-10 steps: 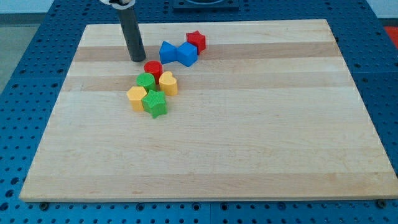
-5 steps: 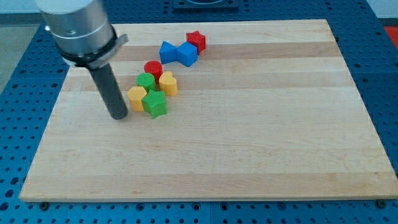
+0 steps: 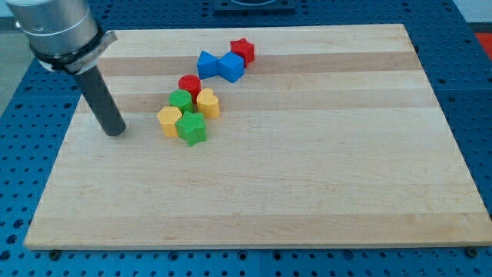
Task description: Nude the group of blocks a bit up
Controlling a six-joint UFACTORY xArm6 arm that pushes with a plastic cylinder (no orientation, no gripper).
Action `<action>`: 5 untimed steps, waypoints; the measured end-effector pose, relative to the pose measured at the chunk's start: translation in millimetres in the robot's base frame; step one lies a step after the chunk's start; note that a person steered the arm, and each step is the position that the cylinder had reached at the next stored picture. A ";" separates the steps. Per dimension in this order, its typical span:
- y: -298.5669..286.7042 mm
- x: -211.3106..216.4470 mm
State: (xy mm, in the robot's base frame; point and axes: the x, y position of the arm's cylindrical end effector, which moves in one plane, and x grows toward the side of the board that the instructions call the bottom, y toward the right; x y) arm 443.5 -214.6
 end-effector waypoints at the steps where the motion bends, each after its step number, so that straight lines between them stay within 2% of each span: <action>1: 27.9 0.1; 4: 82.2 0.1; 5: 79.3 2.5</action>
